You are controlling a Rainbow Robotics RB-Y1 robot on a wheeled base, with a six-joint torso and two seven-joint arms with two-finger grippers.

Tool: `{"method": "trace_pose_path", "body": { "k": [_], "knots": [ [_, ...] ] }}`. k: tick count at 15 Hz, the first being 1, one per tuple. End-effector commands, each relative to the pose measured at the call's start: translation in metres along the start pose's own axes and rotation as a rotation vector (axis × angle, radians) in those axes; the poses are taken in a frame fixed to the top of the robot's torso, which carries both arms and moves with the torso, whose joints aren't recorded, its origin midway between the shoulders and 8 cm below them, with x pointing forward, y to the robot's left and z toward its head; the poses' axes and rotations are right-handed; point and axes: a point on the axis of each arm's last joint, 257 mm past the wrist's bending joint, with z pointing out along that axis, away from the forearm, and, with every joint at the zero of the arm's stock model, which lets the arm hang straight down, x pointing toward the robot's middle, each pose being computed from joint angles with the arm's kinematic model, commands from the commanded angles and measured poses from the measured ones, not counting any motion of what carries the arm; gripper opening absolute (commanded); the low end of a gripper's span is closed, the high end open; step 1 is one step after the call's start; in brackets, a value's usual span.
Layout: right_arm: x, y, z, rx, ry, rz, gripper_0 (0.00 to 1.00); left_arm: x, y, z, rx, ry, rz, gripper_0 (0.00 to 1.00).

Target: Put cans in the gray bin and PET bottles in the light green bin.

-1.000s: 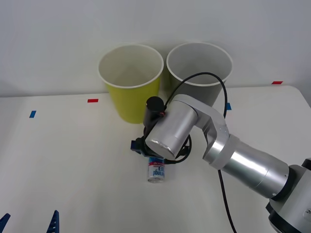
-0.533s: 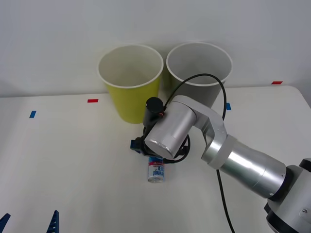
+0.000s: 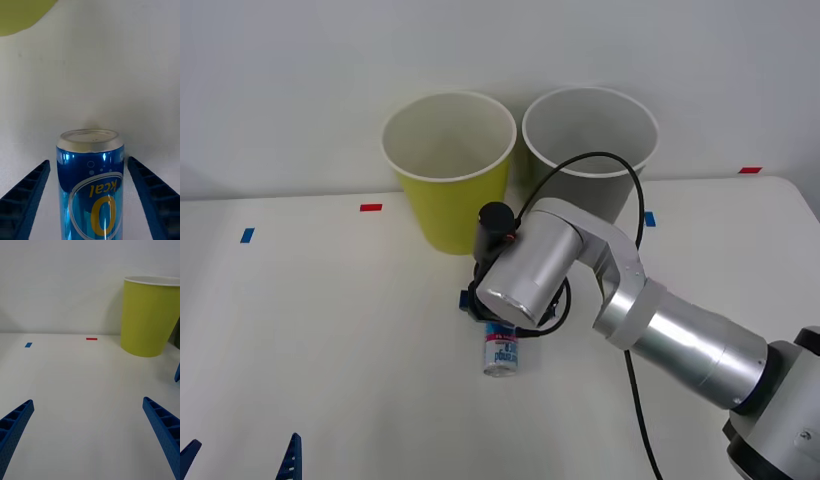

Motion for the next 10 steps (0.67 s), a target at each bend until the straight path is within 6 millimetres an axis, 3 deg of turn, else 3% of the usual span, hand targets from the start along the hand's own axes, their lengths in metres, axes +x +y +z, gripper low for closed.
{"method": "trace_pose_path", "body": {
  "k": [1, 5, 10],
  "knots": [
    [0.000, 0.002, 0.000, 0.001, -0.006, -0.008, 0.00, 0.000, 0.000, 0.000, 0.000, 0.000, 0.000, 1.00],
    [0.002, 0.003, -0.001, 0.001, -0.004, -0.014, 0.00, 0.000, 0.000, 0.000, 0.000, 0.000, 0.000, 1.00],
    [0.001, 0.009, -0.023, -0.058, -0.031, -0.039, 0.00, 0.000, 0.000, 0.000, 0.000, 0.000, 0.000, 1.00]
  ]
}}
